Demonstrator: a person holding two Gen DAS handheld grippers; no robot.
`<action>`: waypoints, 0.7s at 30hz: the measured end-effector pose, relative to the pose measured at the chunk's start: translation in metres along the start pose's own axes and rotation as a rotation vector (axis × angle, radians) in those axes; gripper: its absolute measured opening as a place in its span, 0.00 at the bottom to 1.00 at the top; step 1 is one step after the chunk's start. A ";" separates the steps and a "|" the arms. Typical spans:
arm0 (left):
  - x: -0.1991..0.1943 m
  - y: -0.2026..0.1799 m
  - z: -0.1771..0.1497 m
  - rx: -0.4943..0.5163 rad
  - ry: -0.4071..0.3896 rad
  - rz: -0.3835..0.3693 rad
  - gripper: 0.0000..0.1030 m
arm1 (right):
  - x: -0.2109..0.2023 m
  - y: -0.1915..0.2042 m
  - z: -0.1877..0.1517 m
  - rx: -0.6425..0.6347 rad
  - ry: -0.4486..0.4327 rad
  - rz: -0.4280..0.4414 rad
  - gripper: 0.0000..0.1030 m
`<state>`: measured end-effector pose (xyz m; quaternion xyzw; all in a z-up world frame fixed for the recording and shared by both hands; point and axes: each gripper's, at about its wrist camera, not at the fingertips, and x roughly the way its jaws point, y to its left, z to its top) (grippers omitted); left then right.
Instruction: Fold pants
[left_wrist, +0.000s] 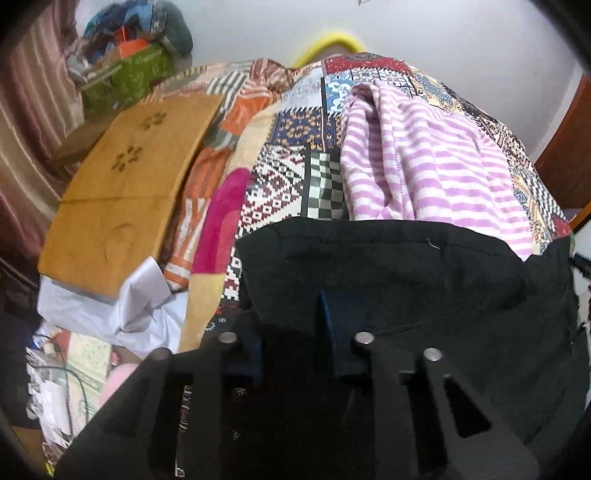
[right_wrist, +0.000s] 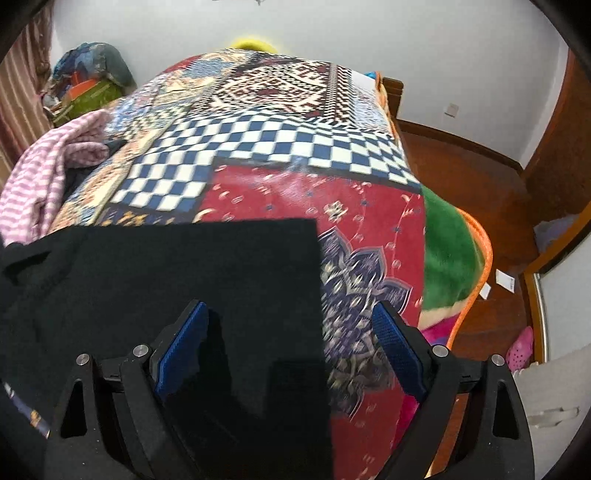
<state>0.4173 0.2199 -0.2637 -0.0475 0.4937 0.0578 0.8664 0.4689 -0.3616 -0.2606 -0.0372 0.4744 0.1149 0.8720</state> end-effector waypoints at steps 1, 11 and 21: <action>-0.003 -0.002 -0.001 0.006 -0.015 0.005 0.21 | 0.001 -0.003 0.004 0.007 -0.010 0.012 0.86; -0.001 0.000 -0.002 -0.008 -0.009 -0.005 0.20 | 0.022 0.002 0.025 -0.020 -0.029 0.098 0.77; 0.015 0.001 0.001 -0.030 0.024 -0.003 0.30 | 0.020 0.021 0.026 -0.054 -0.016 0.186 0.26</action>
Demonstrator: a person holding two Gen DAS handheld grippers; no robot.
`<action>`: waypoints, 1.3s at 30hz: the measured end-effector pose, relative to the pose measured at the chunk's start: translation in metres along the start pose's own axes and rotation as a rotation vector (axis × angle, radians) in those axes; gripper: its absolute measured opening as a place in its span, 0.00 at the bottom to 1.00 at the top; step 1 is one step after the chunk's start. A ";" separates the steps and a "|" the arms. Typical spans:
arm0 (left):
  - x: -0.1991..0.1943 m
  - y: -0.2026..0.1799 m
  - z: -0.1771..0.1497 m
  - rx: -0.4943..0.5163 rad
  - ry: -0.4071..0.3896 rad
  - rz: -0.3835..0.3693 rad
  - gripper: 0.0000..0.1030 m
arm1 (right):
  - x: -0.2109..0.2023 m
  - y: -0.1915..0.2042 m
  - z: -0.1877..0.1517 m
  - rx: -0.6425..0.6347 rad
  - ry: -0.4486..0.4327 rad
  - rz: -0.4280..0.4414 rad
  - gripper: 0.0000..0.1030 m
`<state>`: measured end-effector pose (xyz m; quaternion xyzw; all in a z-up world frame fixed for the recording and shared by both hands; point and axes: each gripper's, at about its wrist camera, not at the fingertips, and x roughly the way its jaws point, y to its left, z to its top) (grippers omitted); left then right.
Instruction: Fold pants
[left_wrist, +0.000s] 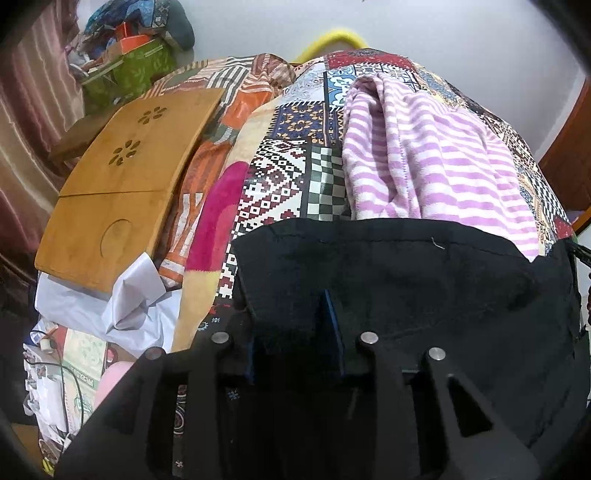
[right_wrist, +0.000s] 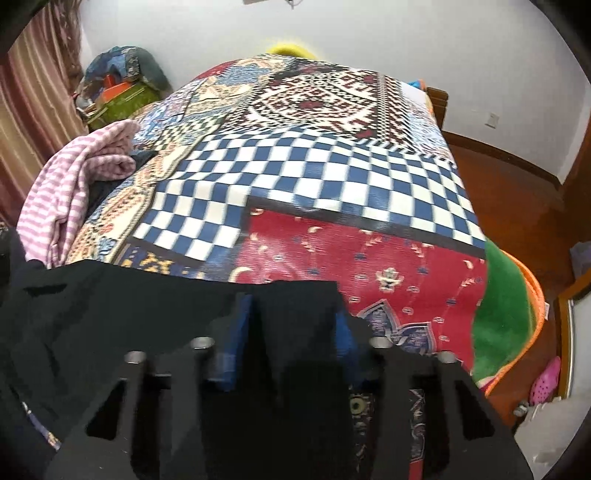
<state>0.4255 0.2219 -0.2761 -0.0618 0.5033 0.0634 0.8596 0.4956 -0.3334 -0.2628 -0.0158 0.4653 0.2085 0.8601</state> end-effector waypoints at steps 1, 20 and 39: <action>0.000 0.000 0.000 -0.005 -0.002 0.007 0.30 | -0.001 0.003 -0.001 0.006 -0.003 -0.008 0.25; -0.082 -0.011 -0.006 -0.037 -0.133 0.048 0.13 | -0.101 0.007 -0.004 0.120 -0.203 -0.068 0.21; -0.170 0.002 -0.056 -0.084 -0.244 -0.031 0.12 | -0.195 0.021 -0.053 0.185 -0.320 -0.072 0.21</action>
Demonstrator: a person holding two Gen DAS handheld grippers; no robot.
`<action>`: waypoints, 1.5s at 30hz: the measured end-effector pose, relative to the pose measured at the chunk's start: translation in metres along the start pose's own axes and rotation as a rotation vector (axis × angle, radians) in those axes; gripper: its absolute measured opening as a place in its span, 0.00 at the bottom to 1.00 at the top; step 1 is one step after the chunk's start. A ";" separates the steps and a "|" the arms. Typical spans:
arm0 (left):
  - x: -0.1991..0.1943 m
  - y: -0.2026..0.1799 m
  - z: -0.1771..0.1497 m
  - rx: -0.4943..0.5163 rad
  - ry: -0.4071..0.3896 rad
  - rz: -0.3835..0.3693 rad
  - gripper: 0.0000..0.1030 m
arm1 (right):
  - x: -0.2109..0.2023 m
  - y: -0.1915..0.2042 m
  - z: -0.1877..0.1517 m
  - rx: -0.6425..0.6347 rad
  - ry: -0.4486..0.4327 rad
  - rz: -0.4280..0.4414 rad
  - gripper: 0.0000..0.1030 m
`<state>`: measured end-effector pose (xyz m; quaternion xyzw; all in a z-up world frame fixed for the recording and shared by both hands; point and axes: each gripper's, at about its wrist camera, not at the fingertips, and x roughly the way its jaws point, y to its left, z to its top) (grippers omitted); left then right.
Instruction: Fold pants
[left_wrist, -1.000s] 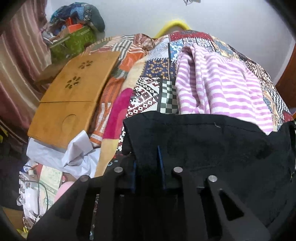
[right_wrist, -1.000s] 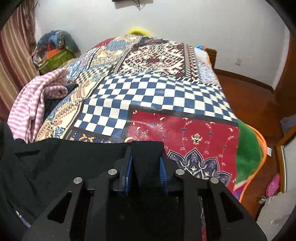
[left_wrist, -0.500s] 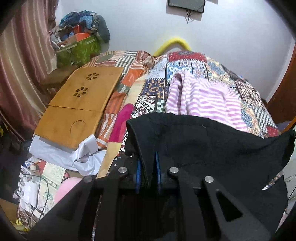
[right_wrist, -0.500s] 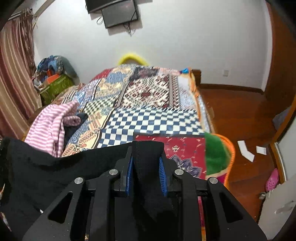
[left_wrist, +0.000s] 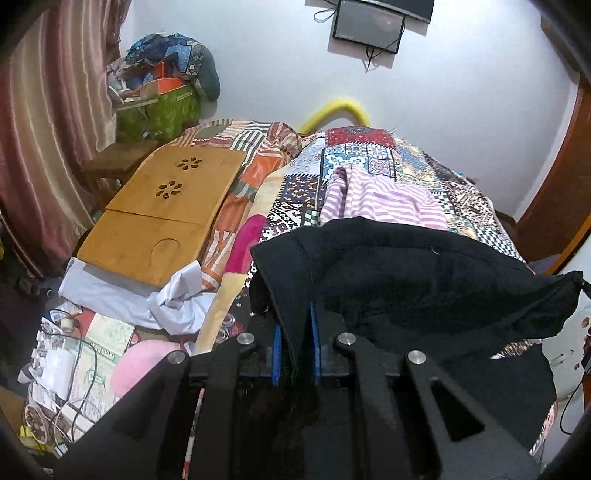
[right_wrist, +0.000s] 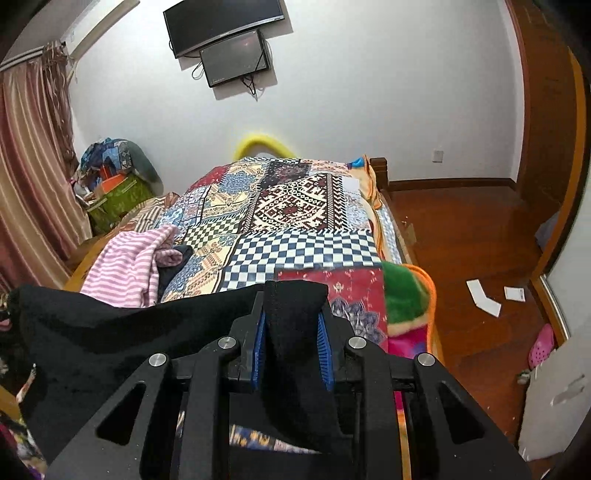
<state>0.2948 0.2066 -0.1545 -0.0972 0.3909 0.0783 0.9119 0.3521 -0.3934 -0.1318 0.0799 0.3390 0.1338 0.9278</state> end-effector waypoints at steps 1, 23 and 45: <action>-0.006 0.000 -0.004 0.001 -0.004 -0.003 0.12 | -0.004 -0.002 -0.004 0.012 0.002 0.005 0.21; -0.091 0.017 -0.131 -0.026 -0.001 -0.013 0.12 | -0.090 -0.014 -0.105 0.171 0.020 0.077 0.21; -0.078 0.034 -0.229 -0.018 0.079 0.017 0.25 | -0.087 -0.044 -0.195 0.325 0.142 0.069 0.22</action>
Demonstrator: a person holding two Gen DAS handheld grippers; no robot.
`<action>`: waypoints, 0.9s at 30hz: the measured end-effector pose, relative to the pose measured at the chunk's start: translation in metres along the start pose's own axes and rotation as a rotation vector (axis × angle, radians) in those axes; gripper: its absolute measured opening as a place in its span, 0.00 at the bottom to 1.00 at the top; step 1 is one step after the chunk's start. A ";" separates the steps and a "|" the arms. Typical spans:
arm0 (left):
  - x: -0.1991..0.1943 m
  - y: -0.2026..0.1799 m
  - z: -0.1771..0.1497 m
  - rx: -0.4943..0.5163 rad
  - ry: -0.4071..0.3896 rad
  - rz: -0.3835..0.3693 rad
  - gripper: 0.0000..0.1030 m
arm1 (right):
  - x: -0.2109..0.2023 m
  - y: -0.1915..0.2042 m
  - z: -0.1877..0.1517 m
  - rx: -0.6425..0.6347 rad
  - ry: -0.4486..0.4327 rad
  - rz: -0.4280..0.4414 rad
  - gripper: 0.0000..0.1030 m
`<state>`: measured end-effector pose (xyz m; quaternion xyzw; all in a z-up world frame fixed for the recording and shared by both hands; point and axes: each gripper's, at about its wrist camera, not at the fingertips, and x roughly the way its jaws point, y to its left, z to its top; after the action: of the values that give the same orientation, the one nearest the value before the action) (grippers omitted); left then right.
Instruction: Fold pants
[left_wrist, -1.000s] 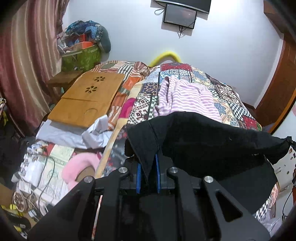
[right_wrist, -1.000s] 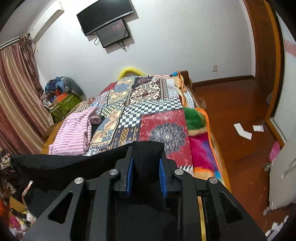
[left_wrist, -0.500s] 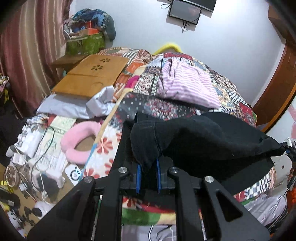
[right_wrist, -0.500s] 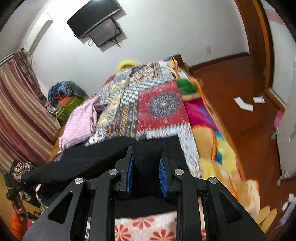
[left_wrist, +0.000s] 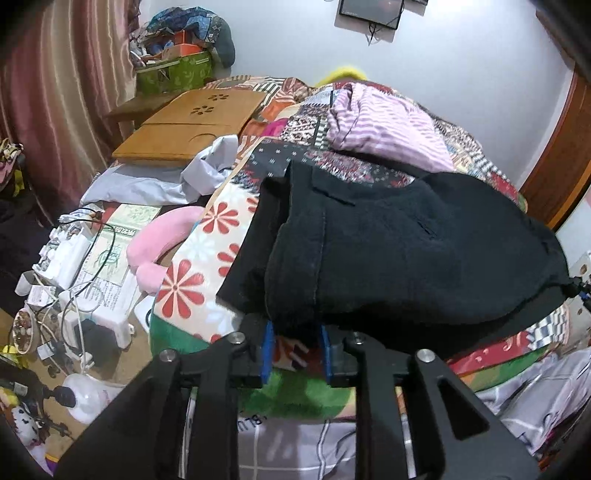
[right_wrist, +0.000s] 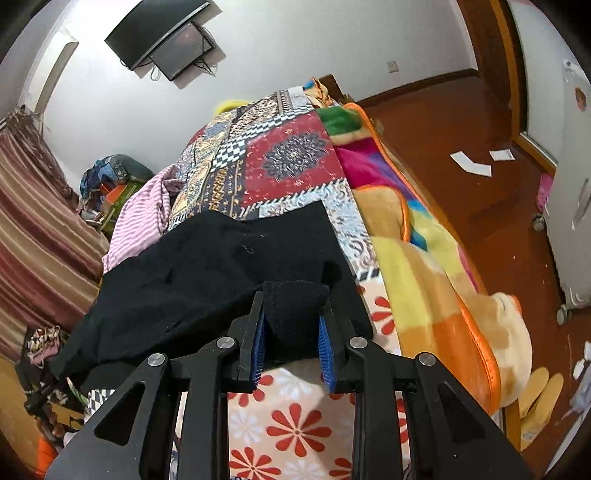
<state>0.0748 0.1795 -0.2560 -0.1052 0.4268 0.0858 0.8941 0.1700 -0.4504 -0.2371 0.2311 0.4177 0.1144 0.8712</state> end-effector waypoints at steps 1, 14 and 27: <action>0.001 0.000 -0.003 0.010 0.004 0.013 0.27 | 0.002 -0.001 -0.001 0.001 0.007 -0.001 0.22; -0.014 0.041 -0.009 -0.070 0.003 0.219 0.32 | 0.006 -0.010 -0.005 -0.032 0.012 -0.086 0.41; -0.038 0.012 0.045 -0.043 -0.085 0.225 0.37 | -0.021 0.003 -0.001 -0.143 0.005 -0.195 0.44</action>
<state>0.0818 0.2006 -0.1998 -0.0721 0.3956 0.1994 0.8936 0.1562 -0.4561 -0.2217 0.1262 0.4312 0.0590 0.8914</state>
